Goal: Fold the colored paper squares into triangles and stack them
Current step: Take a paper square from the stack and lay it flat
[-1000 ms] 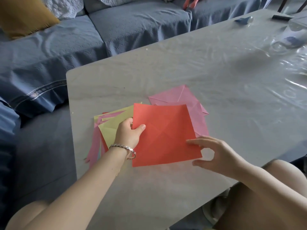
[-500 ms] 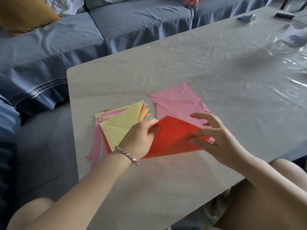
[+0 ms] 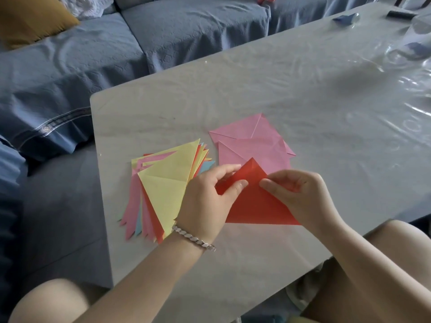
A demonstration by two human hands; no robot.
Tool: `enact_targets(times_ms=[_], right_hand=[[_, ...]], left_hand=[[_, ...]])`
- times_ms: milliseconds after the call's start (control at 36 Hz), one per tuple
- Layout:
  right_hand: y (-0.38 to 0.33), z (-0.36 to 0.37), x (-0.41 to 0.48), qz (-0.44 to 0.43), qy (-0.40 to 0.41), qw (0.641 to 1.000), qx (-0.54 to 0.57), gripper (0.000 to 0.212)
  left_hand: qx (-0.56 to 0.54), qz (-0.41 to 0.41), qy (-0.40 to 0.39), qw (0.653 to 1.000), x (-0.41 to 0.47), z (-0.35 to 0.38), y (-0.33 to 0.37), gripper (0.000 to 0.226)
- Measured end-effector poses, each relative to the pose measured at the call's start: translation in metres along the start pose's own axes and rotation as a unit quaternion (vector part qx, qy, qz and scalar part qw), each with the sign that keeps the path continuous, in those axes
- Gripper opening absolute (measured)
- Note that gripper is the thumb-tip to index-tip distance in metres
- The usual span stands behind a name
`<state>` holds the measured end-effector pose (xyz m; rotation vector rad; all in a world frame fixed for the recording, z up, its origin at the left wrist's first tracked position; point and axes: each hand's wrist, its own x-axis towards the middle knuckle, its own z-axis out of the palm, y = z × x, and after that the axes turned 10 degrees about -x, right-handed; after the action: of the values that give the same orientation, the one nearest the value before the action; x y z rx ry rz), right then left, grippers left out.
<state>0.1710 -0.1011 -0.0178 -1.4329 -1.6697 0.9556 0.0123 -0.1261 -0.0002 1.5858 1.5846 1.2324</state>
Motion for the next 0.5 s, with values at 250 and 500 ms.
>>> enact_targets(times_ms=[250, 500], right_hand=[[-0.004, 0.002, -0.003, 0.016, 0.035, 0.999, 0.009, 0.019], [-0.011, 0.002, -0.008, 0.055, 0.040, 0.996, 0.058, 0.014]], left_hand=[[-0.007, 0.010, 0.032, 0.999, -0.005, 0.006, 0.002, 0.014], [-0.007, 0.048, 0.039, 0.998, -0.008, 0.006, -0.002, 0.018]])
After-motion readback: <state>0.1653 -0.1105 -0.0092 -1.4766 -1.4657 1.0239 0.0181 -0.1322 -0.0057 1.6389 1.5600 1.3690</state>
